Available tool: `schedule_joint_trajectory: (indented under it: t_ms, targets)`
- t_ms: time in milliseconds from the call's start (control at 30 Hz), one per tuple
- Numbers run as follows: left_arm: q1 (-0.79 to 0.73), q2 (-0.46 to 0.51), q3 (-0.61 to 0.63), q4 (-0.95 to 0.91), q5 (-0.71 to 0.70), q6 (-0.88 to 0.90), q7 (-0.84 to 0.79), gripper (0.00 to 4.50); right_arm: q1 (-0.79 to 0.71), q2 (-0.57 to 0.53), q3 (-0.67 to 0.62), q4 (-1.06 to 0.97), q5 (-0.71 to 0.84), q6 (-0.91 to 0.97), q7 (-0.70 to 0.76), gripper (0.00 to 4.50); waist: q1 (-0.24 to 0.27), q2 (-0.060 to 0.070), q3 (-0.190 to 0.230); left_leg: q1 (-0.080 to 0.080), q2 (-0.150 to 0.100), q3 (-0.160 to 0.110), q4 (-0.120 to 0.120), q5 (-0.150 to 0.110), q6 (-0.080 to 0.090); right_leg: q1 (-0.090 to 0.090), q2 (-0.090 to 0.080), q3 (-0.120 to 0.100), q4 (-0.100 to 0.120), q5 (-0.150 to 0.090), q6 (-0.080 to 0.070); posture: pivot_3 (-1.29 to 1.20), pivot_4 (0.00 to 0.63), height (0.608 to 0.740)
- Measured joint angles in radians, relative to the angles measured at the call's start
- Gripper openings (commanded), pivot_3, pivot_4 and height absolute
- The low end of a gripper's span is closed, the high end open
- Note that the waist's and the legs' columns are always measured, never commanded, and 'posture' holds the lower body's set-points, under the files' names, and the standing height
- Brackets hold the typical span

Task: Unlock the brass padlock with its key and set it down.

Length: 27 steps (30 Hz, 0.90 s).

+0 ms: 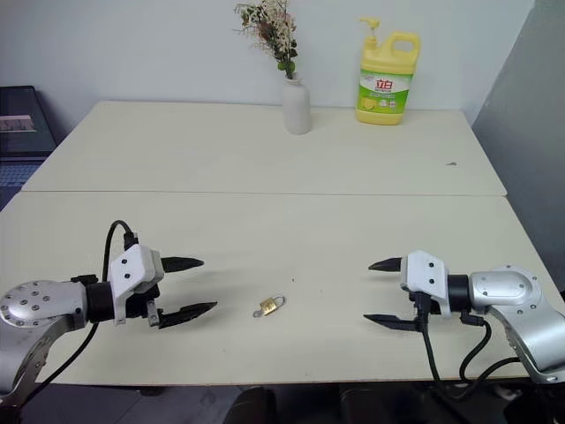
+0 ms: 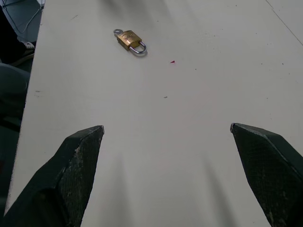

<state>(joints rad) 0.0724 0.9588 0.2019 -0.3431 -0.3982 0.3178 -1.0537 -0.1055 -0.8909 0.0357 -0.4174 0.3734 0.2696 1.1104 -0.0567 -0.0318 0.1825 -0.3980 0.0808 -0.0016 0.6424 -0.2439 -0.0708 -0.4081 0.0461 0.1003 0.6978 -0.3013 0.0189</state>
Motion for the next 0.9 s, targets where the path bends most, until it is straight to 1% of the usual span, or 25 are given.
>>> schedule_joint_trajectory:
  t_ms: [133,433,533,633,733,833,900]
  targets:
    - [0.000,-0.004,-0.001,-0.013,-0.001,-0.001,-0.009,4.49,0.011,0.020,0.032,0.000,-0.020,-0.024,0.001,4.50,0.000,0.000,0.000,0.000,0.000,0.000,0.000,0.000,0.000,0.000,0.000,0.000,0.000,0.000,0.000,0.00,0.150,0.740]
    - [0.023,-0.001,-0.001,-0.056,0.019,0.006,-0.003,4.49,0.010,0.028,0.050,0.014,-0.049,-0.055,0.007,4.50,0.001,0.000,0.000,0.000,0.000,0.000,0.000,0.000,0.000,0.000,0.000,0.000,0.000,0.000,0.000,0.00,0.150,0.740]
    - [0.041,-0.002,0.003,-0.055,0.024,-0.035,-0.018,4.49,0.000,0.039,0.067,0.029,-0.069,-0.058,0.001,4.50,0.001,0.000,0.000,0.000,0.000,0.000,0.000,0.000,0.000,0.000,0.000,0.000,0.000,0.000,0.000,0.00,0.150,0.740]
    - [0.060,-0.001,0.028,-0.055,0.000,-0.051,-0.060,4.49,-0.013,0.043,0.075,0.032,-0.078,-0.059,0.001,4.50,0.000,0.000,0.000,0.000,0.000,0.000,0.000,0.000,0.000,0.000,0.000,0.000,0.000,0.000,0.000,0.00,0.150,0.740]
    - [0.135,0.032,0.063,-0.083,-0.057,-0.039,-0.146,4.49,-0.044,0.049,0.098,0.038,-0.085,-0.060,0.005,4.50,-0.003,0.000,0.000,0.000,0.001,0.000,0.000,0.000,0.000,0.000,0.000,0.000,0.000,0.000,0.000,0.00,0.150,0.740]
    - [0.193,0.076,0.106,-0.121,-0.110,-0.010,-0.226,4.49,-0.120,0.088,0.142,0.053,-0.086,-0.039,0.009,4.50,-0.003,0.000,0.000,0.000,0.001,0.000,0.001,0.000,0.000,0.000,0.000,0.000,0.001,0.000,0.000,0.00,0.150,0.740]
    - [0.206,0.085,0.130,-0.137,-0.117,-0.005,-0.247,4.49,-0.173,0.108,0.181,0.054,-0.096,-0.020,0.012,4.50,-0.002,0.001,0.001,0.000,0.001,0.000,0.001,0.000,0.000,0.000,0.000,0.000,0.001,0.000,0.000,0.00,0.150,0.740]
